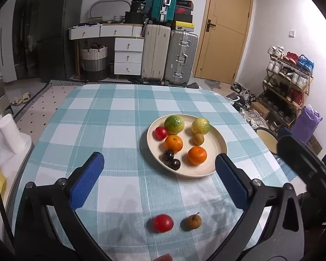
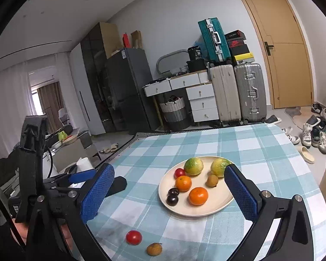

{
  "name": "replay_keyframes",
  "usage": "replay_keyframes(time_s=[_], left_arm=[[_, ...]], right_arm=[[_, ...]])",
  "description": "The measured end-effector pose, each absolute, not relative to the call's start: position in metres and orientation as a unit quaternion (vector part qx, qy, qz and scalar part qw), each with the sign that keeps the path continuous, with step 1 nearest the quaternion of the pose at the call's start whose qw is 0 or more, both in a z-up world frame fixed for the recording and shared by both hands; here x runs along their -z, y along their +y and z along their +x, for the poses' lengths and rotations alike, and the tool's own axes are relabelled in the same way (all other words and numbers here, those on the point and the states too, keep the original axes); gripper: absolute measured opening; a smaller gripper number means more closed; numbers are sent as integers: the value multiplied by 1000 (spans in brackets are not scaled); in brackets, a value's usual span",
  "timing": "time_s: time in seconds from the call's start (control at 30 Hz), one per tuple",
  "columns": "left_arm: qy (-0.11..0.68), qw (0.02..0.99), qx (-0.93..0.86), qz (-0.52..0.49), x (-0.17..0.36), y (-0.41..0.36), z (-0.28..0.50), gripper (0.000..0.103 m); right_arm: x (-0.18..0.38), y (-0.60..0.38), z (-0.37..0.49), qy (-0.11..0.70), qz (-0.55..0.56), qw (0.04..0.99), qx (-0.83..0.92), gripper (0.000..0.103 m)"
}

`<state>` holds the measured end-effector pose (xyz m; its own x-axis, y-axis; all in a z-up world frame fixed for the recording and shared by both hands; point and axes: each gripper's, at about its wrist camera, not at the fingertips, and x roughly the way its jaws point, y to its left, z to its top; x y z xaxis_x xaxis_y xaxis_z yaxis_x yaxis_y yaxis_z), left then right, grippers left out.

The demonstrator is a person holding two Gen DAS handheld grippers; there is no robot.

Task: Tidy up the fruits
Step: 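Withdraw both grippers from the plate, then move the right gripper onto the small brown pear on the cloth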

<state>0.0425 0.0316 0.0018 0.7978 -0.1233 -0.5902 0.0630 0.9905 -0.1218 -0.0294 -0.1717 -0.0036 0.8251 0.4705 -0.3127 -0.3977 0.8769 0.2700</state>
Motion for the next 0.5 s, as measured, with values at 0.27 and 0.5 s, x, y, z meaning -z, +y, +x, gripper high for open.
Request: replay_keyframes(time_s=[0.27,0.5], left_arm=[[321,946,34,-41,7,33,30,102],[325,945,19,-34,21,35,21,102]], right_arm=[[6,-166,-54,169,66,955,-235,103],[31,-169,-49,219,95,938,-253,103]])
